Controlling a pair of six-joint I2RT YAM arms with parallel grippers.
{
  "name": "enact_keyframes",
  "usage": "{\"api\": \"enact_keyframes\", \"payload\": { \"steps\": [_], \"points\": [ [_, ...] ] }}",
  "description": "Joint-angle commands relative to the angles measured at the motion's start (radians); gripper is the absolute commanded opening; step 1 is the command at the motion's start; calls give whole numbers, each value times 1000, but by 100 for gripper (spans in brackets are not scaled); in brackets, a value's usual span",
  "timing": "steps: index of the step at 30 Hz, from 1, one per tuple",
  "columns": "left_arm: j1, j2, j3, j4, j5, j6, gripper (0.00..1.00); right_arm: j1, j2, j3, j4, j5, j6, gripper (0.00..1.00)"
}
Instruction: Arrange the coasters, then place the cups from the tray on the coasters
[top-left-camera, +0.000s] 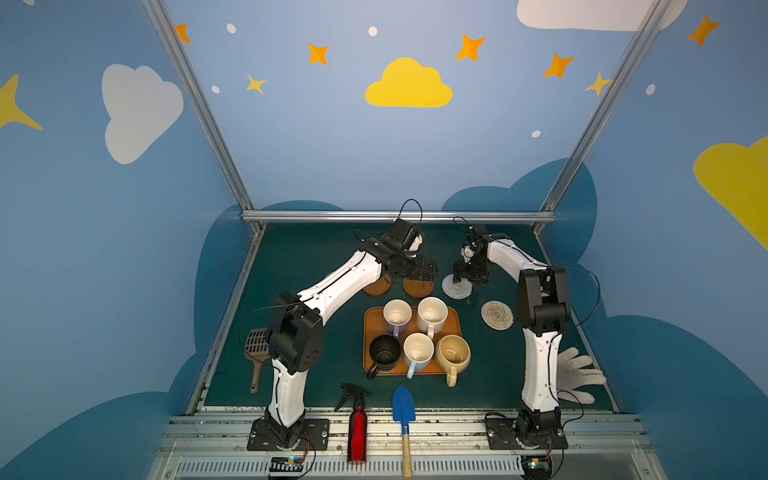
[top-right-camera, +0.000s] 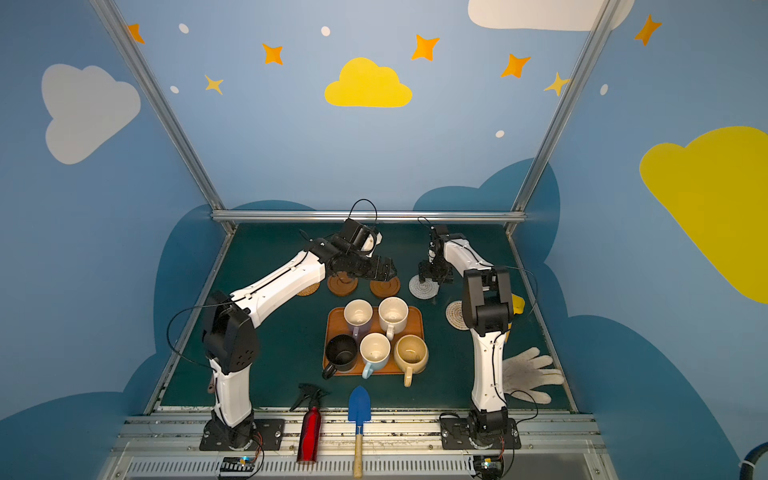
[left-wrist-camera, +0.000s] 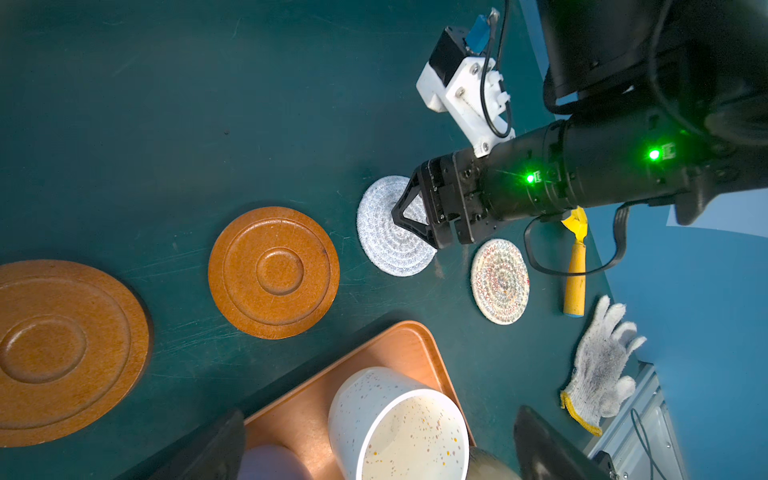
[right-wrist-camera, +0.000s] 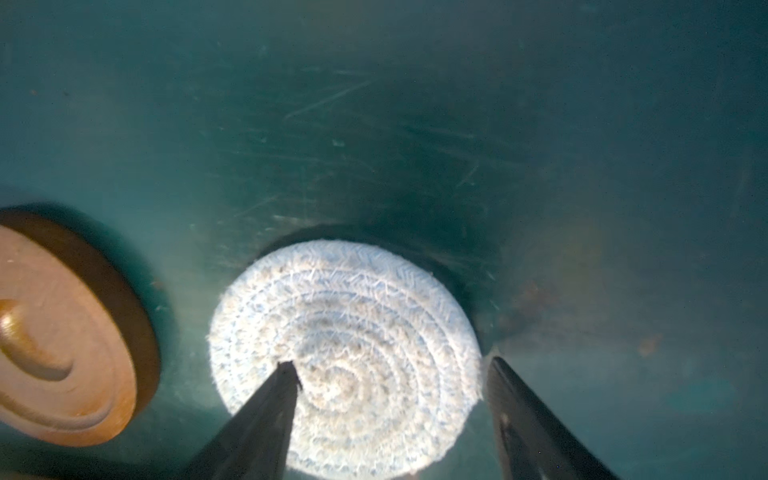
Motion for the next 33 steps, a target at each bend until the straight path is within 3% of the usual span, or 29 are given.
{"api": "enact_keyframes", "payload": {
  "steps": [1,5,11,12,13,17,22,26,33],
  "points": [
    [3,-30,30,-21,-3,16,100,2,-102,43,-47,53,7,77],
    [-1,-46,44,-34,-5,26,100,5,-225,5,-39,100,4,79],
    [-18,-97,60,-30,44,56,100,11,-562,-193,36,296,28,81],
    [-28,-106,67,-39,38,68,100,7,-622,-237,52,298,28,86],
    [-39,-112,76,-48,36,84,100,-4,-678,-284,60,274,41,96],
    [-92,-102,130,-115,52,155,100,-101,-808,-422,23,28,143,97],
    [-160,-88,136,-154,26,175,100,-124,-961,-681,107,36,215,97],
    [-197,-70,137,-159,22,179,100,-135,-986,-829,165,5,291,96],
    [-260,43,290,-291,-65,212,100,-161,-848,-874,188,-44,305,92]
  ]
}}
